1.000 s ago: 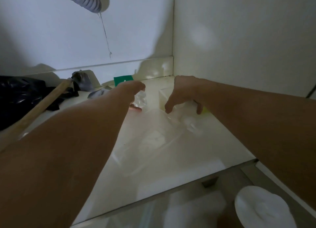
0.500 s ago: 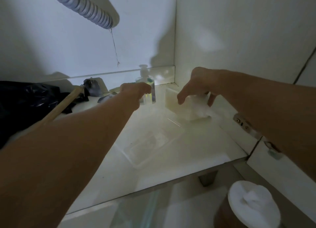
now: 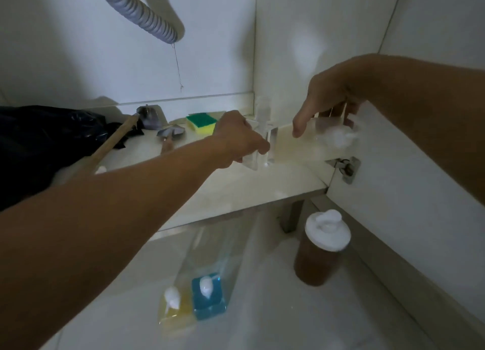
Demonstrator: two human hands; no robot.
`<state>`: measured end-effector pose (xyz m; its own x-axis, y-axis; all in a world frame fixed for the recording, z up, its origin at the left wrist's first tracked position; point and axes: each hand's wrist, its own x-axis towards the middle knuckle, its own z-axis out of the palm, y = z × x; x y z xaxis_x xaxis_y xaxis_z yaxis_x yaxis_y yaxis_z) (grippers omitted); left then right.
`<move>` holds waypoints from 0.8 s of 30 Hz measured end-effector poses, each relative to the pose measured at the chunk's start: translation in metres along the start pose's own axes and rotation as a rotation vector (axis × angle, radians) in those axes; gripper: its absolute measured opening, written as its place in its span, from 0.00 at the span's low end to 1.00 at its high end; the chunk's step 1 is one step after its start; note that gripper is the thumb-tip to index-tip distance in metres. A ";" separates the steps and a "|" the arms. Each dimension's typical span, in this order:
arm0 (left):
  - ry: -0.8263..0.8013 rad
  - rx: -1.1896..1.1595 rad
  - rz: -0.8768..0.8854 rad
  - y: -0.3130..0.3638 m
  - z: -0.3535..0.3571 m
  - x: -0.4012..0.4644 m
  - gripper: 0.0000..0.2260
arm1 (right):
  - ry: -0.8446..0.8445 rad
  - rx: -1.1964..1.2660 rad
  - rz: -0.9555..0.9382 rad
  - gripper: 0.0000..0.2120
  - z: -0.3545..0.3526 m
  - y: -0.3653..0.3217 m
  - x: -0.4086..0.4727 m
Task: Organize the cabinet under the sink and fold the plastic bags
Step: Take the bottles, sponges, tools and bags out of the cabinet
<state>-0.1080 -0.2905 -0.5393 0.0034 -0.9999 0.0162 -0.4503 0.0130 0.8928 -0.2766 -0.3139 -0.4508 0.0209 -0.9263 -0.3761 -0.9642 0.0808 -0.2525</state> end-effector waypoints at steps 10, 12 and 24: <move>-0.066 0.034 -0.140 -0.037 0.021 -0.082 0.26 | -0.205 -0.116 0.057 0.30 0.059 0.013 -0.032; -0.049 0.105 -0.144 -0.057 0.024 -0.094 0.24 | -0.241 -0.118 0.063 0.29 0.078 0.015 -0.031; -0.147 0.432 -0.103 -0.167 0.054 -0.131 0.15 | -0.485 -0.296 0.101 0.35 0.196 0.012 -0.012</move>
<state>-0.0811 -0.1618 -0.7152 -0.0450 -0.9869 -0.1548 -0.7848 -0.0610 0.6168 -0.2367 -0.2296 -0.6236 -0.0237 -0.6393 -0.7686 -0.9991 -0.0111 0.0401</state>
